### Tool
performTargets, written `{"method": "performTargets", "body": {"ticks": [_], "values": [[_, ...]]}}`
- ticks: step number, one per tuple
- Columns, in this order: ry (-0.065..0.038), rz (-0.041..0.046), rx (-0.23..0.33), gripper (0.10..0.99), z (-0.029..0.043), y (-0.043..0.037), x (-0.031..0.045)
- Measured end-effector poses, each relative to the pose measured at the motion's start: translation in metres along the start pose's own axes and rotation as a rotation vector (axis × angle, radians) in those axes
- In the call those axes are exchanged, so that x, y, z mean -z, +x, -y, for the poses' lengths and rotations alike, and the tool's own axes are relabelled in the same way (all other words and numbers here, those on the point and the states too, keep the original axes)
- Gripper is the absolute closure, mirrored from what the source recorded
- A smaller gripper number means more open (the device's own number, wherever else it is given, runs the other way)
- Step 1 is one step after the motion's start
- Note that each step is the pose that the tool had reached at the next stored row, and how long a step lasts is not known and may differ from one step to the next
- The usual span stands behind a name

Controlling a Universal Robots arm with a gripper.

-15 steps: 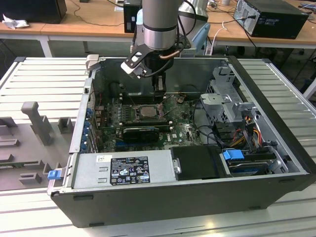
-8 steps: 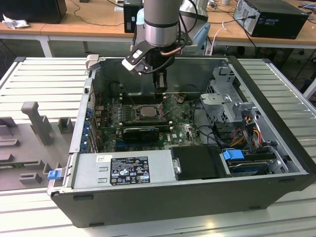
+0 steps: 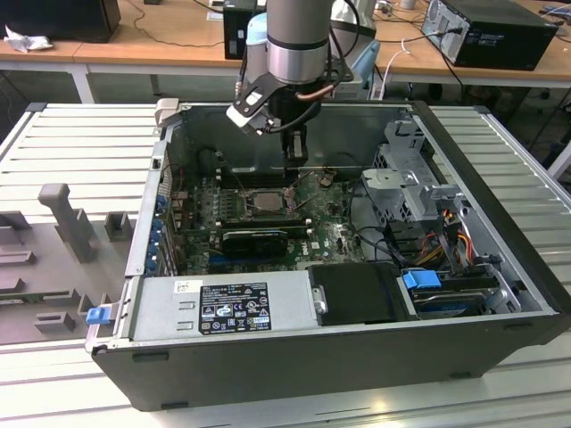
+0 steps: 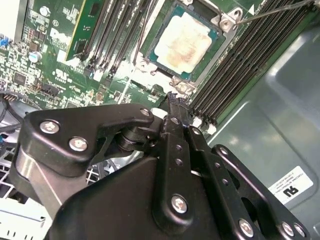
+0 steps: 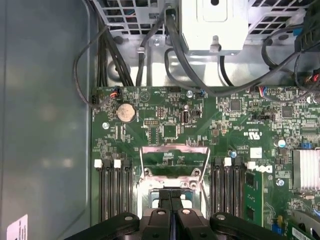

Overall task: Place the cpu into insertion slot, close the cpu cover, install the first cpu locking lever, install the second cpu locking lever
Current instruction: 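Close the cpu cover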

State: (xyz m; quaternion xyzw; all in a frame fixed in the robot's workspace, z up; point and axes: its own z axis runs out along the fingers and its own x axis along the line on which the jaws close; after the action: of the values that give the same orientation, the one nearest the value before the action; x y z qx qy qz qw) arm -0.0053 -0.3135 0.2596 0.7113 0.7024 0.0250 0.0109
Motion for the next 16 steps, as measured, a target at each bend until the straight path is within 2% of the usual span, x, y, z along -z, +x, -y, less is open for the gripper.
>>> {"method": "performTargets", "body": {"ticks": [13, 16], "values": [[0.000, 0.0003, 0.000, 0.980, -0.0210, 0.0009, -0.0004], [0.000, 0.0001, 0.000, 0.980, -0.0217, 0.0010, 0.0013]]}}
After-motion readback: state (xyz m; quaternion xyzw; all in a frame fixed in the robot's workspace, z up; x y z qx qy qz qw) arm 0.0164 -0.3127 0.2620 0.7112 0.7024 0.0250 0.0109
